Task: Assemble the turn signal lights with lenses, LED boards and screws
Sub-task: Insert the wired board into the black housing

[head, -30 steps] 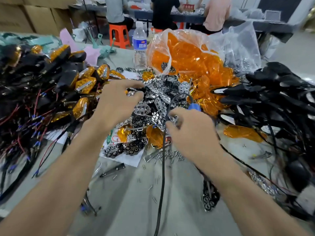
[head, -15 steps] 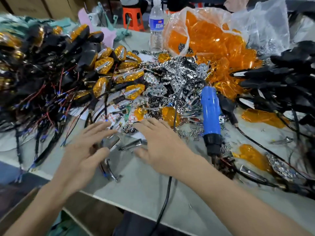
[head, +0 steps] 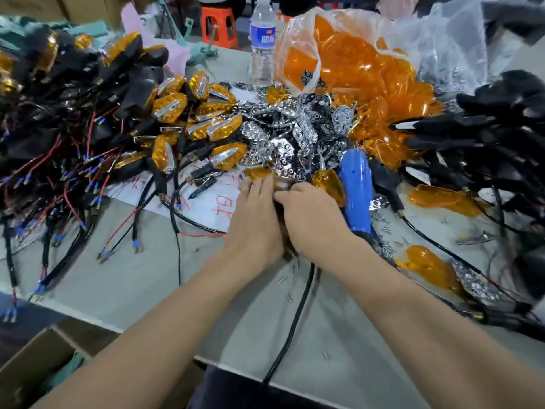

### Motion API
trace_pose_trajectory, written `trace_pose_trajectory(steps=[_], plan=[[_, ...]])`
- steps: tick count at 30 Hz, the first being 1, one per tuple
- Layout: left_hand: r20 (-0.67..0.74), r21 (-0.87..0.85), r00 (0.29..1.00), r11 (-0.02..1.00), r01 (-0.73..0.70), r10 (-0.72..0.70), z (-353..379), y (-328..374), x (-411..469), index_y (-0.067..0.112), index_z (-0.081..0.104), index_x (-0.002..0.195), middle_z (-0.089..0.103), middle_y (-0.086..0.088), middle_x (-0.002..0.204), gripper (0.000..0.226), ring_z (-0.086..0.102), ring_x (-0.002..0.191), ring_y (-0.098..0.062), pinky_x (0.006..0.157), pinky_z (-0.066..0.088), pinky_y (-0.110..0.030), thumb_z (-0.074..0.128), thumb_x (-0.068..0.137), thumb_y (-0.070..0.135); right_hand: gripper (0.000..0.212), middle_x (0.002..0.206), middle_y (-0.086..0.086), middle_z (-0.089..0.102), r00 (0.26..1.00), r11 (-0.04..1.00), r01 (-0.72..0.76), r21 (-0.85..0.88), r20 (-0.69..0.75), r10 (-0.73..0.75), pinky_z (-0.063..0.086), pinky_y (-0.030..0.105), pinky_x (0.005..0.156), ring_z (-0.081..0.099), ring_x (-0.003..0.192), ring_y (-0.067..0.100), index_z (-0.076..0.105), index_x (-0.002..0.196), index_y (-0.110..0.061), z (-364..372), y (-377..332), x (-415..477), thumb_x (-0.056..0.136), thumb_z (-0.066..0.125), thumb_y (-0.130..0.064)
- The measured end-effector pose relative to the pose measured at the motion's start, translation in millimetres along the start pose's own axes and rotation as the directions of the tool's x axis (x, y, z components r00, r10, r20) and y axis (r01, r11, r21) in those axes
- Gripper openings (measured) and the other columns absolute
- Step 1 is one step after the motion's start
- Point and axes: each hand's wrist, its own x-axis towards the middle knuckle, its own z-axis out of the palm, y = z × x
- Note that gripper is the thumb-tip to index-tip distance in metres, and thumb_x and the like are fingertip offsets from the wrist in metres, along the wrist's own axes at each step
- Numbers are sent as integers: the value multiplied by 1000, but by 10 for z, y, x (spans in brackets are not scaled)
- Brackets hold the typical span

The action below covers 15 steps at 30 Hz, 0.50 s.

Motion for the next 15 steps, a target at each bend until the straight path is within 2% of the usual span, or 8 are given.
trace_pose_trajectory(steps=[2, 4, 5, 8, 9, 11, 13, 15], plan=[[-49, 21, 999, 1000, -23, 24, 50, 114, 123, 12, 29, 159, 49, -10, 152, 88, 39, 146, -30, 112, 38, -41, 75, 84, 21, 29, 105, 4, 66, 998, 996, -53, -68, -47, 50, 34, 34, 72, 64, 102, 29, 67, 112, -22, -61, 91, 4, 89, 56, -8], [-151, 118, 984, 990, -73, 90, 57, 144, 200, 27, 54, 139, 68, 0, 121, 58, 58, 121, -27, 78, 49, -40, 72, 84, 21, 29, 101, 2, 68, 993, 991, -96, -88, -79, 90, 33, 34, 68, 68, 96, 28, 68, 109, -25, -98, 145, 20, 89, 56, -8], [-183, 141, 975, 985, -98, 123, 64, 152, 247, 31, 61, 129, 71, 2, 111, 47, 62, 112, -26, 72, 47, -38, 69, 84, 20, 32, 100, 1, 70, 988, 989, -130, -65, -86, 124, 33, 33, 68, 68, 96, 29, 69, 108, -28, -116, 188, 15, 87, 56, -7], [-234, -83, 967, 989, -123, 100, 63, 171, 374, 36, 70, 127, 74, 2, 111, 48, 64, 97, -18, 79, 51, -34, 69, 86, 9, 38, 97, -1, 77, 943, 955, -232, 183, -197, 267, 43, 33, 73, 69, 92, 30, 76, 101, -31, -170, 373, -7, 82, 61, -2], [-257, -191, 963, 973, -131, 80, 43, 181, 422, 34, 70, 128, 75, 4, 111, 51, 62, 92, -7, 83, 53, -32, 72, 86, 6, 40, 98, -3, 78, 913, 912, -251, 324, -234, 334, 51, 33, 80, 71, 92, 25, 79, 101, -32, -200, 445, -12, 82, 63, 0], [-274, -310, 959, 938, -155, 68, 5, 216, 524, 34, 64, 138, 73, 15, 111, 59, 56, 76, 14, 71, 49, -9, 75, 87, 7, 39, 99, -9, 79, 852, 760, -240, 604, -244, 463, 59, 27, 90, 74, 91, 9, 82, 98, -30, -278, 580, -22, 85, 66, 4], [-238, -331, 967, 928, -170, 92, -37, 262, 640, 40, 46, 152, 67, 24, 120, 76, 55, 56, 12, 55, 47, -10, 76, 88, 12, 42, 94, -15, 78, 797, 609, -214, 764, -224, 561, 59, 17, 86, 73, 88, -3, 79, 89, -35, -336, 711, -39, 84, 69, 6], [-187, -237, 978, 961, -140, 97, -86, 313, 743, 48, 25, 160, 66, 19, 128, 93, 58, 50, -1, 57, 57, -23, 78, 88, 20, 42, 87, -16, 78, 736, 457, -212, 864, -167, 656, 59, 15, 80, 73, 85, -5, 78, 81, -35, -359, 841, -48, 80, 72, 6]])
